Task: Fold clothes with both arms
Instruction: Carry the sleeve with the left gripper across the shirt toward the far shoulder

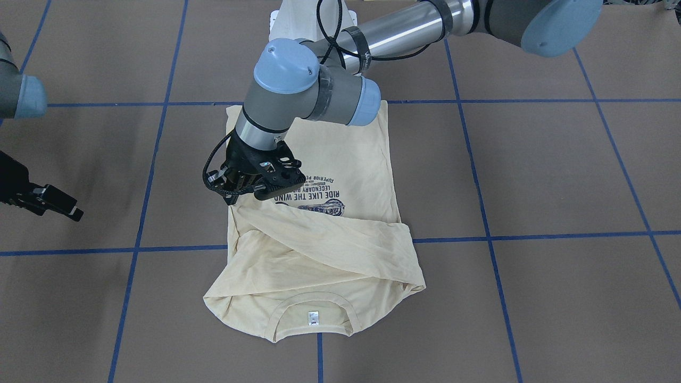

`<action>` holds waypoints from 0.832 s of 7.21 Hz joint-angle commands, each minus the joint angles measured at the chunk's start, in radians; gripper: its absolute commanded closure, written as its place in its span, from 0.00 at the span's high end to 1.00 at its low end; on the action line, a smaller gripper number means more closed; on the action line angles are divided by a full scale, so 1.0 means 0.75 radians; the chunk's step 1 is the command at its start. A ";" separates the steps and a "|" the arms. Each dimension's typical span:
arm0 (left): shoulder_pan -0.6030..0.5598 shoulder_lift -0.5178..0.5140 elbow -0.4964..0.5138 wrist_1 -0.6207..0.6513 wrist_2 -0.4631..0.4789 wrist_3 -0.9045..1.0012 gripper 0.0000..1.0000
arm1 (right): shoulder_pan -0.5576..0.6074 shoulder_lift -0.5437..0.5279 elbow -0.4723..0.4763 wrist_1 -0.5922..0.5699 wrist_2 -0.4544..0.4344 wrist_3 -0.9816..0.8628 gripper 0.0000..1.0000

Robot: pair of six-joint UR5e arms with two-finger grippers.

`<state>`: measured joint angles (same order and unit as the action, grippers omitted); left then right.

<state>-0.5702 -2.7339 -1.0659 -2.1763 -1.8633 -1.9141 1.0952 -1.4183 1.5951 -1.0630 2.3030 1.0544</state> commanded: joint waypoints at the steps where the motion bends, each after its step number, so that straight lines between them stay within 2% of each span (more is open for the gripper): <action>1: 0.024 -0.038 0.122 -0.129 0.089 -0.037 0.00 | 0.000 -0.005 -0.008 0.000 -0.003 -0.005 0.99; 2: 0.034 -0.042 0.141 -0.150 0.101 -0.039 0.03 | 0.000 -0.005 -0.008 0.000 -0.003 -0.005 0.99; 4: 0.050 -0.045 0.167 -0.186 0.132 -0.039 0.39 | 0.000 -0.005 -0.012 0.000 -0.003 -0.005 0.99; 5: 0.053 -0.045 0.182 -0.201 0.153 -0.037 0.63 | 0.000 -0.007 -0.014 0.000 -0.003 -0.005 0.99; 6: 0.053 -0.045 0.180 -0.201 0.155 -0.033 0.82 | 0.000 -0.011 -0.012 0.000 -0.005 -0.001 0.99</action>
<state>-0.5323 -2.7671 -0.9352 -2.3204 -1.7550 -1.9417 1.0953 -1.4239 1.5860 -1.0631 2.3006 1.0514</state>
